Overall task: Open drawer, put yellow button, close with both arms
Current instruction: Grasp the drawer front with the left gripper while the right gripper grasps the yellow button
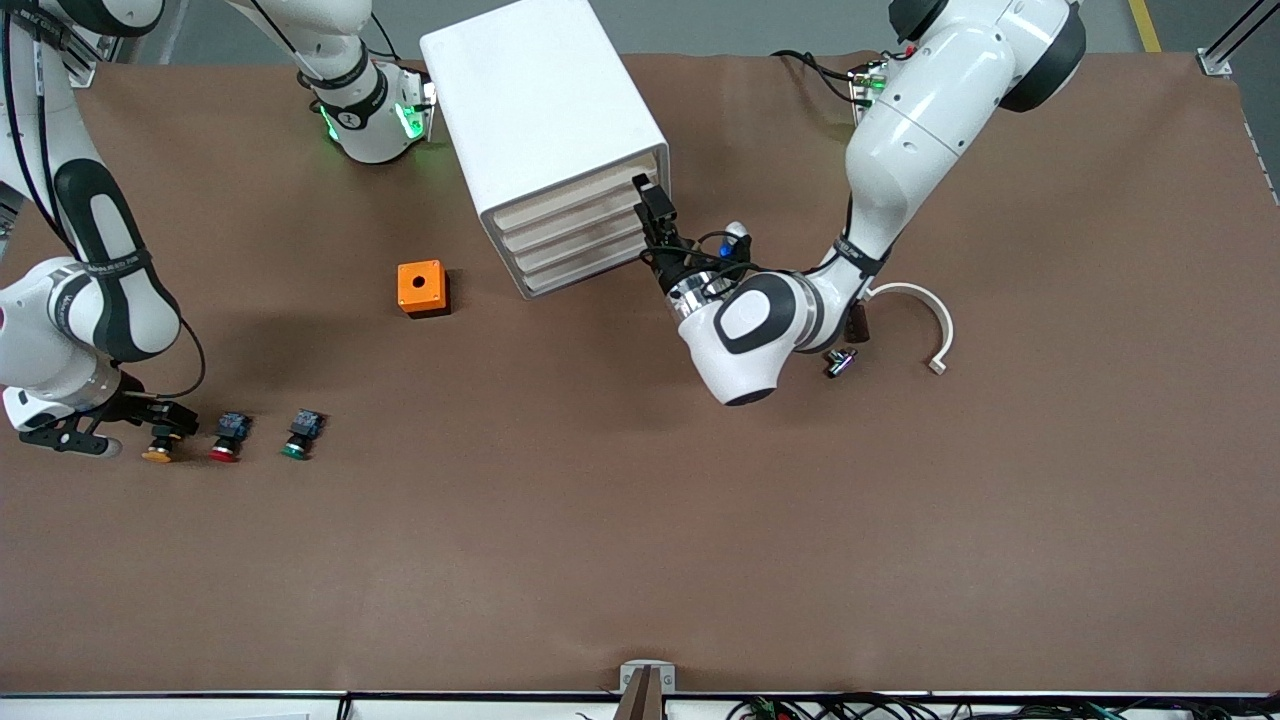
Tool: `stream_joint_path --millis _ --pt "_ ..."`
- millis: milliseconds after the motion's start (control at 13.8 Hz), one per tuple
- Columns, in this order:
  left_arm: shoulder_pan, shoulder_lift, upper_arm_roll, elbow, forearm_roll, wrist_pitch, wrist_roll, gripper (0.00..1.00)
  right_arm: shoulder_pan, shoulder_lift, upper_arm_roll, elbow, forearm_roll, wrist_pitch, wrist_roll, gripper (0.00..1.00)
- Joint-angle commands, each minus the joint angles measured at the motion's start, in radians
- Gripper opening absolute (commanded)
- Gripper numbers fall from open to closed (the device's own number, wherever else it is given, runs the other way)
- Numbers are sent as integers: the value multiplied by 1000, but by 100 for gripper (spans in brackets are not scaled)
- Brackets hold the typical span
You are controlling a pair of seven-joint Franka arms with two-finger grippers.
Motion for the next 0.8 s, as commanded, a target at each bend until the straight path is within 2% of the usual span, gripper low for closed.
stream_joint_path --millis 0,145,291,364,509,582,727 --pt "-37 14 1 10 -17 32 13 69 -18 25 11 34 -7 1 -25 100" --pt "-63 15 1 10 -20 41 13 64 -30 35 11 43 -6 1 -48 100" --pt "-77 15 -1 10 -22 53 12 51 -30 39 11 47 -6 0 -48 100" --pt "-82 15 1 10 -23 53 12 43 -29 39 11 45 -6 0 -48 81" --pt "-83 15 -1 10 -25 55 30 28 -27 39 11 44 -4 0 -45 30" --pt "-82 15 1 10 -39 55 74 23 -27 38 11 42 -3 0 -38 12" --pt "-80 15 1 12 -54 56 99 12 -30 38 12 37 -1 -2 -37 0"
